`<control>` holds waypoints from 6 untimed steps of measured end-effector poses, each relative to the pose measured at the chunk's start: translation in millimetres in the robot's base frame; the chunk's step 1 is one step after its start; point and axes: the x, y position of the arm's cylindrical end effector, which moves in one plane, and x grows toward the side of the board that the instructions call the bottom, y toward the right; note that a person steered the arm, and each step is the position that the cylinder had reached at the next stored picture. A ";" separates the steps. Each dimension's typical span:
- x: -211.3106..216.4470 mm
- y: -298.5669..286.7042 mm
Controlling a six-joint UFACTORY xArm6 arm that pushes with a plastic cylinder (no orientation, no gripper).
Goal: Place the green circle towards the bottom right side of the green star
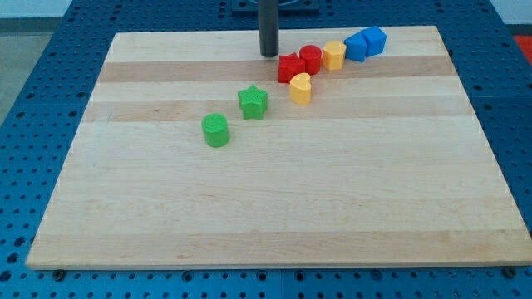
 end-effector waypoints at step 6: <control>196.7 -114.8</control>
